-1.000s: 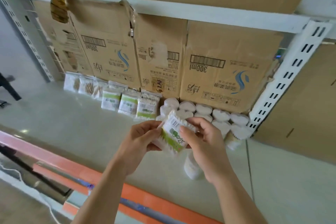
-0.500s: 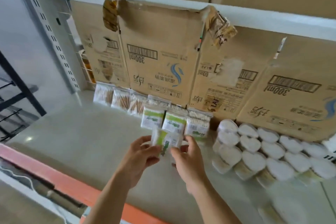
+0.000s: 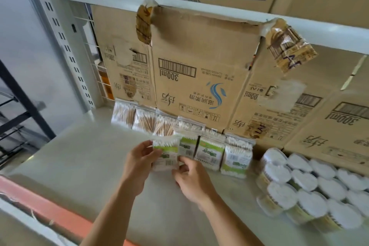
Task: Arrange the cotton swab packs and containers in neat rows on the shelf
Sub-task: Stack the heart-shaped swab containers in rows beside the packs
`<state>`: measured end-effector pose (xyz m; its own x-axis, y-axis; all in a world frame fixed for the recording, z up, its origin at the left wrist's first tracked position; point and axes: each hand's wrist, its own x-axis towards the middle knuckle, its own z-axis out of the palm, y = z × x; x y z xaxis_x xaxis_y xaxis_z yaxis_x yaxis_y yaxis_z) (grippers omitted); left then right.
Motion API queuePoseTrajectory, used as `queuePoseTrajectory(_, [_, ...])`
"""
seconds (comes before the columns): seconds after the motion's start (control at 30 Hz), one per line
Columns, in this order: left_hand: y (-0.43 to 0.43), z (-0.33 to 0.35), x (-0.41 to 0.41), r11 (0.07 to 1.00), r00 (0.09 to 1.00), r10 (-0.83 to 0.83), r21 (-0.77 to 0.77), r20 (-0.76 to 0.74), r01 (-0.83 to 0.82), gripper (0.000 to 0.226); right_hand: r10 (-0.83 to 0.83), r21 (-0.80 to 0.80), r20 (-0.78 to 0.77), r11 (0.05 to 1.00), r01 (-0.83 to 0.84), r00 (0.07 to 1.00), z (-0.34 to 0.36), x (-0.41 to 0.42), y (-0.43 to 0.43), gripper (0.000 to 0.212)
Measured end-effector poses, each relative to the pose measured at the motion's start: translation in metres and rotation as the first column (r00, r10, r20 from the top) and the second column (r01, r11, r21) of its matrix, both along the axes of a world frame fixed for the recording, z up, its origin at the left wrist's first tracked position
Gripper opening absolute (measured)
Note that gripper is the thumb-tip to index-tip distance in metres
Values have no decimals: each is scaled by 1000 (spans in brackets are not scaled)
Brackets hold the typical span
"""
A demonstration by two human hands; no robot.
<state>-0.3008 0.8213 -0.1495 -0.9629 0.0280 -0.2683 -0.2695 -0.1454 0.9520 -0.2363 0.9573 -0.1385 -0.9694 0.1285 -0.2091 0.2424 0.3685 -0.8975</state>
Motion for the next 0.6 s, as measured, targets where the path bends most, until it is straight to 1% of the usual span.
queuePoseTrajectory(0.07, [-6, 2, -12, 998, 999, 39, -41, -30, -41, 31, 27, -12, 33, 1000, -27, 999, 1, -5, -6, 21])
queuePoseTrajectory(0.13, [-11, 1, -25, 994, 997, 59, -88, -59, -64, 40, 33, 23, 74, 999, -34, 997, 0, -7, -6, 39])
queuePoseTrajectory(0.17, [-13, -1, -31, 990, 995, 70, -116, -70, -78, 45, 31, 37, 85, 999, -35, 996, 0, -8, -5, 43])
queuePoseTrajectory(0.23, [-14, -4, -42, 976, 991, 83, -192, -104, -101, 46, 22, 51, 96, 998, -27, 995, 0, -7, -1, 42])
queuePoseTrajectory(0.3, [-11, -4, -51, 956, 986, 66, -272, -153, -106, 40, 6, 61, 99, 998, -12, 995, 1, -5, 5, 39])
queuePoseTrajectory(0.4, [-3, -6, -57, 943, 976, 34, -317, -216, -103, 33, -24, 81, 88, 997, 17, 996, 1, -2, 12, 35])
queuePoseTrajectory(0.53, [0, -12, -56, 924, 975, 15, -369, -223, -99, 37, -42, 130, 62, 991, 33, 997, -1, 2, 18, 33])
queuePoseTrajectory(0.6, [-1, -12, -56, 895, 972, -3, -433, -233, -102, 39, -59, 142, 44, 988, 52, 997, 0, 6, 22, 32])
